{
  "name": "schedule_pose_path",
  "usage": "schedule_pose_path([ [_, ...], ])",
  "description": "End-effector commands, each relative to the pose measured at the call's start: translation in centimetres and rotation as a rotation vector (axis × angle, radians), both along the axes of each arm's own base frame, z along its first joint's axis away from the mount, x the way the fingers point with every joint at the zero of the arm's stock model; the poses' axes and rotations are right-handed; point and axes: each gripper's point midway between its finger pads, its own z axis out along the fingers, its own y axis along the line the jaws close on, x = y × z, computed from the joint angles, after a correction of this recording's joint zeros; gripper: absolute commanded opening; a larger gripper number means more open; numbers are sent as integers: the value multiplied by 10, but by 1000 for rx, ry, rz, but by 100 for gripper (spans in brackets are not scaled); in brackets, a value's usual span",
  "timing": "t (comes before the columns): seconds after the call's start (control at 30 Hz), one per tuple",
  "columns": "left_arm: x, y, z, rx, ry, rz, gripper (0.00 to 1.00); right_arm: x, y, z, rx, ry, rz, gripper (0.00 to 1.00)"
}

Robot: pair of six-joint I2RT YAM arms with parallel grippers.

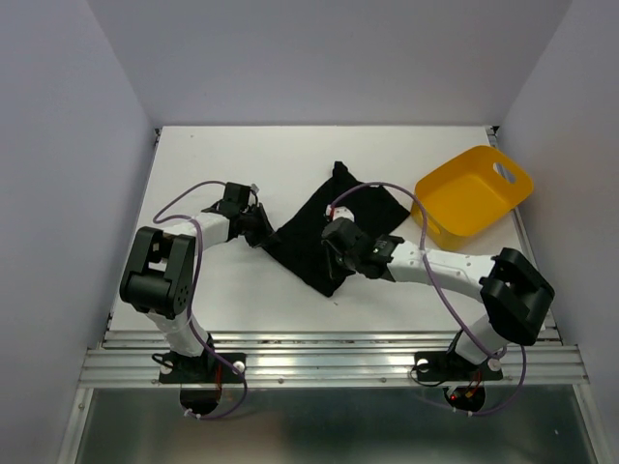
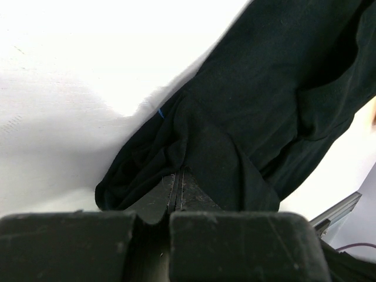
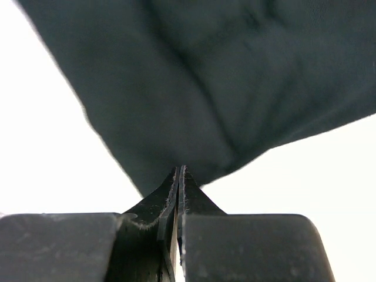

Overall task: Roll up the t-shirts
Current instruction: Roll the T-shirt to the center of the board.

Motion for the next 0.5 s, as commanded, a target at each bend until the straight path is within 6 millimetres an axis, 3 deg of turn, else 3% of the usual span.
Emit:
schedule_pose_path([
  [0.0, 8, -4, 19, 6, -59, -31, 0, 14, 33, 70, 142, -121, 17, 1],
  [0.07, 6, -3, 12, 11, -41, -32, 0, 10, 47, 69, 174, -100, 44, 1],
  [0.2, 2, -2, 4, 16, -23, -32, 0, 6, 48, 43, 165, -45, 25, 1],
  [0.33, 3, -2, 1, 20, -20, -32, 0, -1, 37, 11, 121, -4, 0, 1],
  [0.47, 7, -4, 2, 16, -24, -32, 0, -22, 20, -34, 69, 82, 0, 1],
])
